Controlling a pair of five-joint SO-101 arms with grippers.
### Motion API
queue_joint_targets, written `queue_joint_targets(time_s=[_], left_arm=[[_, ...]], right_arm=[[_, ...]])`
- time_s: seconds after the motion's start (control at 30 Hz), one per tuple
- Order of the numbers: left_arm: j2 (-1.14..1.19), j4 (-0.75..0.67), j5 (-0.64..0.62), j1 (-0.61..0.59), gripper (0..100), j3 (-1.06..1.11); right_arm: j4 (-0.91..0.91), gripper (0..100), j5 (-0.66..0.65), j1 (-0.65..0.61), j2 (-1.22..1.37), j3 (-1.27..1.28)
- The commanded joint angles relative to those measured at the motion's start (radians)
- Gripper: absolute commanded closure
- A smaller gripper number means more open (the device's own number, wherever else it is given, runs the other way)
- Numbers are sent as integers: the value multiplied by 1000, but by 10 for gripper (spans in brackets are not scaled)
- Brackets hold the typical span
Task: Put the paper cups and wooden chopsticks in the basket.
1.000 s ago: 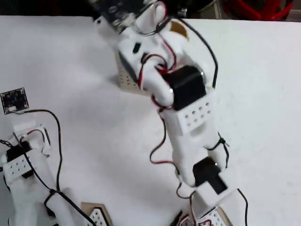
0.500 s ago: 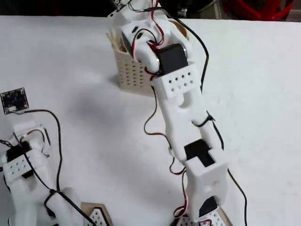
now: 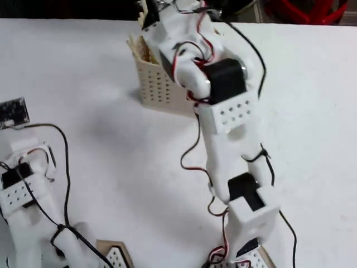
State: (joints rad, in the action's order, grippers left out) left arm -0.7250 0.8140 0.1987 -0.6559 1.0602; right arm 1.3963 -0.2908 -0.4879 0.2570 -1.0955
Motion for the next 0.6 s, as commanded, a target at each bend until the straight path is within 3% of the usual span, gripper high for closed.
queue_joint_targets(time_s=[0.0,0.17,0.27,0.43,0.57], left_arm=[[-30,140,-14,84,977,-189],[-97,264,-74,171,977,-347],[-239,310,-81,254,977,-381],[-467,302,-78,417,978,-334],[-553,273,-77,515,978,-269]], right_arm=[[134,965,15,15,-91,-40],[309,965,17,15,-157,-40],[325,980,51,33,-208,-6],[323,981,215,122,-332,140],[323,981,236,154,-456,324]])
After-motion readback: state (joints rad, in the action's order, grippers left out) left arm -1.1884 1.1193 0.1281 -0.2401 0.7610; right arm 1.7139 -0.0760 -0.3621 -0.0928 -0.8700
